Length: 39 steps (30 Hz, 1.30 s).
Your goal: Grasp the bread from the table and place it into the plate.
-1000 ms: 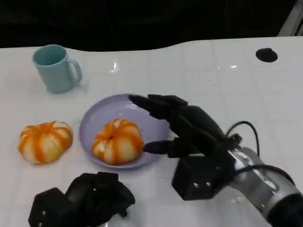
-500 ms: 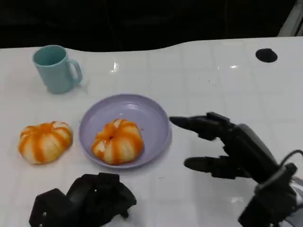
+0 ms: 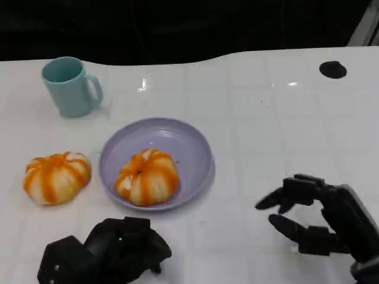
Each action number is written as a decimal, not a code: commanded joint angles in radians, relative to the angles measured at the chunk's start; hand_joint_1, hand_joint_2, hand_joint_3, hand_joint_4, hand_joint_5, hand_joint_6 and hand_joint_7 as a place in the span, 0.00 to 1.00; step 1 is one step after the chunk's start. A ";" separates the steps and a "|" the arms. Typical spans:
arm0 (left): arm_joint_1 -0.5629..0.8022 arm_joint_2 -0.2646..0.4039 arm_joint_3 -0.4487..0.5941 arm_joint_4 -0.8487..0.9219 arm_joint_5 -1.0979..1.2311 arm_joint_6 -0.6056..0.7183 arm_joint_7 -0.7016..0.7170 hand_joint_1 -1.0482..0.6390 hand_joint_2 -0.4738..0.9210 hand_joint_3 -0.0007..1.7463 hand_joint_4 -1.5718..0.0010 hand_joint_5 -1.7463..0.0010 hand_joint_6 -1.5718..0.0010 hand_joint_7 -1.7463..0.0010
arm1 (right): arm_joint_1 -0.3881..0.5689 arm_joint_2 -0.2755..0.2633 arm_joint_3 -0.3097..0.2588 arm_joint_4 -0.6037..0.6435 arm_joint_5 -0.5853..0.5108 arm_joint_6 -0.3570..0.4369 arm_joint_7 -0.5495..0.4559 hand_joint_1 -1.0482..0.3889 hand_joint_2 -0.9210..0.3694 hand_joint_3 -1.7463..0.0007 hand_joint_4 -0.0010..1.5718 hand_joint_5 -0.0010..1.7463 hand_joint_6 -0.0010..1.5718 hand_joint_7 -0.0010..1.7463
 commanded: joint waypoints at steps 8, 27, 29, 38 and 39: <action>0.001 0.030 0.020 0.019 -0.009 -0.004 -0.002 0.00 0.95 0.00 0.45 0.13 0.17 0.57 | 0.076 0.011 -0.018 0.000 -0.047 0.045 -0.057 0.51 0.33 0.36 0.54 1.00 0.38 0.85; -0.026 0.042 0.026 0.059 -0.003 -0.019 0.001 0.00 0.95 0.01 0.45 0.13 0.17 0.56 | 0.047 0.006 -0.007 0.045 -0.081 0.086 -0.090 0.48 0.36 0.31 0.55 1.00 0.35 0.95; -0.028 0.044 0.026 0.066 -0.002 -0.026 0.001 0.00 0.95 0.01 0.45 0.13 0.17 0.56 | 0.047 0.008 -0.006 0.045 -0.081 0.095 -0.088 0.48 0.36 0.32 0.55 1.00 0.36 0.95; -0.033 0.048 0.030 0.080 -0.008 -0.039 -0.006 0.01 0.95 0.00 0.45 0.13 0.18 0.55 | 0.040 0.011 0.001 0.057 -0.077 0.099 -0.083 0.47 0.34 0.35 0.55 1.00 0.37 0.93; -0.034 0.048 0.030 0.082 -0.008 -0.040 -0.006 0.01 0.95 0.00 0.45 0.13 0.18 0.55 | 0.037 0.011 0.002 0.061 -0.079 0.096 -0.086 0.47 0.34 0.35 0.55 1.00 0.37 0.92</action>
